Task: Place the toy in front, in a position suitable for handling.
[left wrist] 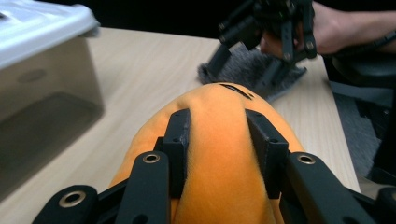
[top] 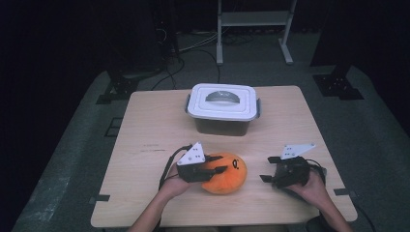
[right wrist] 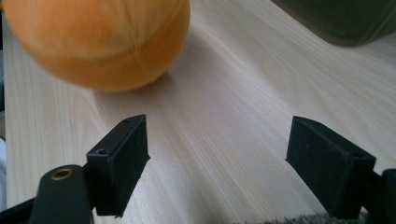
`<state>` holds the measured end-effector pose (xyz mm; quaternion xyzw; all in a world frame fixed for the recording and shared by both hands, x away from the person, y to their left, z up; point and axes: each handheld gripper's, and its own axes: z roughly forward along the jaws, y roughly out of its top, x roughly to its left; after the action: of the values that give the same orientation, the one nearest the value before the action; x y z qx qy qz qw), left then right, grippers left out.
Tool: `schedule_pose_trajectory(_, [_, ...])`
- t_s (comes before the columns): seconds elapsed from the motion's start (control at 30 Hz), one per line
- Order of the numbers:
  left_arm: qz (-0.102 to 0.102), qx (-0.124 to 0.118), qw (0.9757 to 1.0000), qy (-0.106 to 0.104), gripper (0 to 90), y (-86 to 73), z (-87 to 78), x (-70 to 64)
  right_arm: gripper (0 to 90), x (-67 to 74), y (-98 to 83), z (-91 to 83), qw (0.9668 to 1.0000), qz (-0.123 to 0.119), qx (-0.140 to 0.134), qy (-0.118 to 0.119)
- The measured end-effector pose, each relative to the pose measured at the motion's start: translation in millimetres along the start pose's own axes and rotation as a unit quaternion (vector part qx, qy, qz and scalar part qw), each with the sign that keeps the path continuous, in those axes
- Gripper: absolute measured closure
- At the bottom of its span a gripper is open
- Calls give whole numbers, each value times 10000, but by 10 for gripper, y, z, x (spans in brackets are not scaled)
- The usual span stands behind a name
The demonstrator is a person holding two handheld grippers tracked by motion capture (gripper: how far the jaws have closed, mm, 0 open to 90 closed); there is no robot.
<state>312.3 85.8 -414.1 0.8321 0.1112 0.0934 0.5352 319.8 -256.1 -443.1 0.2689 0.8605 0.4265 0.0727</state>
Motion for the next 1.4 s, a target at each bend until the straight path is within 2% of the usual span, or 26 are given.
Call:
schedule_pose_trajectory(0.13, [49, 134, 9997, -195, 629, -66, 93, -55, 196, -3, 1, -57, 9999, -44, -60, -73])
schedule_pose_trajectory(0.2, [51, 78, 9997, -236, 620, -90, 102, -70, 198, -29, -18, -113, 9998, -28, -89, -159])
schedule_pose_trajectory(0.3, [123, 87, 9996, -243, 587, -104, 76, -76, 221, -95, -75, -192, 9996, 30, -114, -257])
schedule_pose_trajectory(0.4, [144, 97, 9996, -227, 556, -129, 55, -76, 224, -188, -141, -265, 9990, 190, -108, -385])
schedule_pose_trajectory(0.5, [171, 100, 9995, -241, 519, -137, 36, -78, 248, -251, -191, -320, 9984, 223, -66, -522])
schedule_pose_trajectory(0.73, [163, 130, 9994, -258, 438, -119, 19, -86, 338, -368, -283, -380, 9972, 377, 6, -644])
schedule_pose_trajectory(0.9, [67, 94, 9996, -267, 394, -87, -34, -55, 390, -429, -339, -347, 9956, 497, 213, -763])
schedule_pose_trajectory(1.03, [50, 77, 9997, -231, 355, -64, -102, -40, 392, -455, -366, -303, 9943, 583, 398, -799])
schedule_pose_trajectory(1.17, [31, 188, 9996, -196, 327, -81, -147, -15, 396, -471, -387, -262, 9933, 626, 555, -797])
schedule_pose_trajectory(1.27, [40, 280, 9995, -146, 322, -106, -149, 3, 363, -485, -411, -208, 9917, 735, 759, -730])
schedule_pose_trajectory(1.4, [-13, 324, 9993, -160, 301, -127, -149, 30, 346, -473, -436, -182, 9919, 675, 729, -793])
